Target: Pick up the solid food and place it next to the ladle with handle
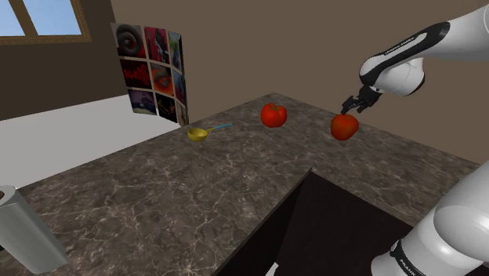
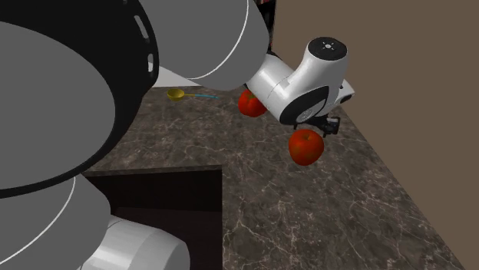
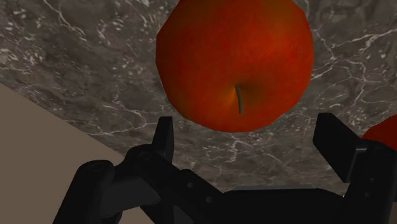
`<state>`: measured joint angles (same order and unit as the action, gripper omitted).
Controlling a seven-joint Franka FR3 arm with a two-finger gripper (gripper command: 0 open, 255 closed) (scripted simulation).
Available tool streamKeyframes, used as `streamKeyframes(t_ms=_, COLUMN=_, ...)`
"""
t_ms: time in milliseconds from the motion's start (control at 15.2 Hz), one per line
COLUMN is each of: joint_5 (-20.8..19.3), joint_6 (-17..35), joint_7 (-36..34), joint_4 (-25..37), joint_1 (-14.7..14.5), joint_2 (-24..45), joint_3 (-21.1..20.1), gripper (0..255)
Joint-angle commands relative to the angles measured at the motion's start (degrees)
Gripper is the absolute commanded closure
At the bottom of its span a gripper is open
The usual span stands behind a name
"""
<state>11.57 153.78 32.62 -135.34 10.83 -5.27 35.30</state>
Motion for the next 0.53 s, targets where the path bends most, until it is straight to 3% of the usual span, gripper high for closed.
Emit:
streamKeyframes(t_ms=0, joint_5=0.4, joint_6=0.3, joint_7=0.2, joint_4=-0.1, joint_1=-0.1, joint_2=0.3, joint_3=0.0, gripper=0)
streamKeyframes(t_ms=330, joint_5=0.4, joint_6=0.3, joint_7=0.2, joint_4=-0.1, joint_1=-0.1, joint_2=0.2, joint_3=0.0, gripper=0)
streamKeyframes(t_ms=396, joint_5=0.4, joint_6=0.3, joint_7=0.2, joint_4=-0.1, joint_1=-0.1, joint_2=0.2, joint_3=0.0, gripper=255)
streamKeyframes(t_ms=462, joint_5=0.4, joint_6=0.3, joint_7=0.2, joint_4=-0.1, joint_1=-0.1, joint_2=0.2, joint_3=0.0, gripper=255)
